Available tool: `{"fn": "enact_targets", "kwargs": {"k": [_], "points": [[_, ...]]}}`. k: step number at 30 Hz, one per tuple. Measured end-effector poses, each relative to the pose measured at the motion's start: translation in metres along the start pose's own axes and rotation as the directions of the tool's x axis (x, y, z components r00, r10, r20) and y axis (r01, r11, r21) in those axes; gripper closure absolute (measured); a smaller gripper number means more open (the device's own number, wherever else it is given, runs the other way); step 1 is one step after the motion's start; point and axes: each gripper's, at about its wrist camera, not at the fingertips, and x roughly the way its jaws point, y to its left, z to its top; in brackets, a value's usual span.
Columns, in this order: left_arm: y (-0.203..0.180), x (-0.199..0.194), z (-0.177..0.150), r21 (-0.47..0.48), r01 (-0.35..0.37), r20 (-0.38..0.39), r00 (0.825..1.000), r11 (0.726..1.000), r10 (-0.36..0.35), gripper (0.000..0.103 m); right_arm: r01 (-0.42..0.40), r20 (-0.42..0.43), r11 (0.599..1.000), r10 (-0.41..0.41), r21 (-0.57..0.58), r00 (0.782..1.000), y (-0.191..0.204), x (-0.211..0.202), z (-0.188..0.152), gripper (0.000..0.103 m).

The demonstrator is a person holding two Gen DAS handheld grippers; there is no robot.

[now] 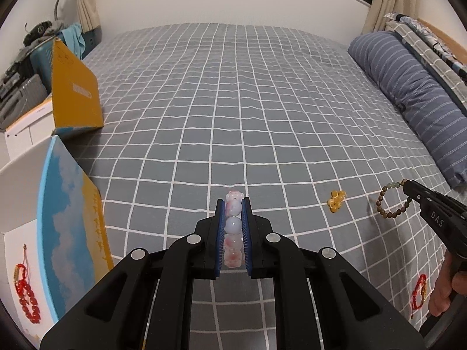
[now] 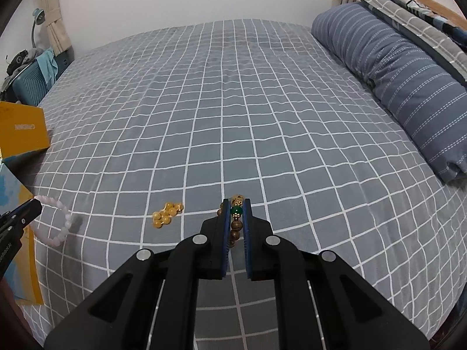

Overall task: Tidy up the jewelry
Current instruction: 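Carry the pink-white and wooden bracelets over the white box with both tools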

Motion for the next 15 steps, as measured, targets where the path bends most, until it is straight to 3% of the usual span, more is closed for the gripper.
{"fn": "enact_targets", "kwargs": {"k": [15], "points": [[0.006,-0.045,-0.004,0.002,-0.009,0.040,0.999,1.000,0.009,0.093,-0.011,0.049,1.000,0.012,-0.025,0.999,0.017,-0.043,0.001,0.096]]}}
